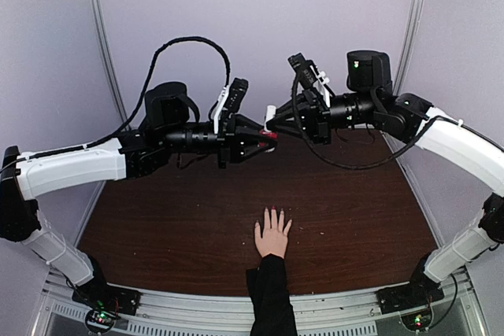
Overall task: Paint the nails
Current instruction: Screw the nail polish bottle cap onto the nail polish bottle, then pass from the left arm to the right
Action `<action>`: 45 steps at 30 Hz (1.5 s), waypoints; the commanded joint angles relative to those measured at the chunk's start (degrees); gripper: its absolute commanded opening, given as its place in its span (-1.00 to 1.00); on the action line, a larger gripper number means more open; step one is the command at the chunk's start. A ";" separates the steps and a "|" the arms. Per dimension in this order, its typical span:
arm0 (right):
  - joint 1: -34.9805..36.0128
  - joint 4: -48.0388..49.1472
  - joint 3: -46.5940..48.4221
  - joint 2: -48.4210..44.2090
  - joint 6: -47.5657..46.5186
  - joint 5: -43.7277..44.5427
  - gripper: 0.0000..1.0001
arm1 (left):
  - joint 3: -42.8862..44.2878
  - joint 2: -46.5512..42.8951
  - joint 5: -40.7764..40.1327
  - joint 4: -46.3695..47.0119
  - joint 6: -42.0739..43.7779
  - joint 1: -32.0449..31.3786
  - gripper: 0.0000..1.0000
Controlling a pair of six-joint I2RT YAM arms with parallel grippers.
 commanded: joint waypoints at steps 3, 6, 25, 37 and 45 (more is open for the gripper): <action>0.72 0.02 0.43 -0.30 3.71 7.83 -1.00 | -0.63 -2.35 -15.09 0.65 3.33 0.44 -1.00; 1.05 1.43 -0.01 0.07 4.94 10.30 -1.00 | -0.51 -2.05 -18.16 -0.17 4.13 0.44 -1.00; 2.76 4.05 -0.93 1.08 10.89 24.36 -0.33 | -1.86 -0.81 -29.89 -3.70 9.98 -1.32 -1.00; 2.33 -0.90 0.85 0.95 10.73 25.97 -0.18 | -2.27 -1.20 -26.42 -4.23 10.18 -1.20 -1.00; 2.30 -0.16 1.89 2.65 11.68 26.20 -0.20 | -1.40 -0.30 -25.67 -4.83 10.17 -1.23 -1.00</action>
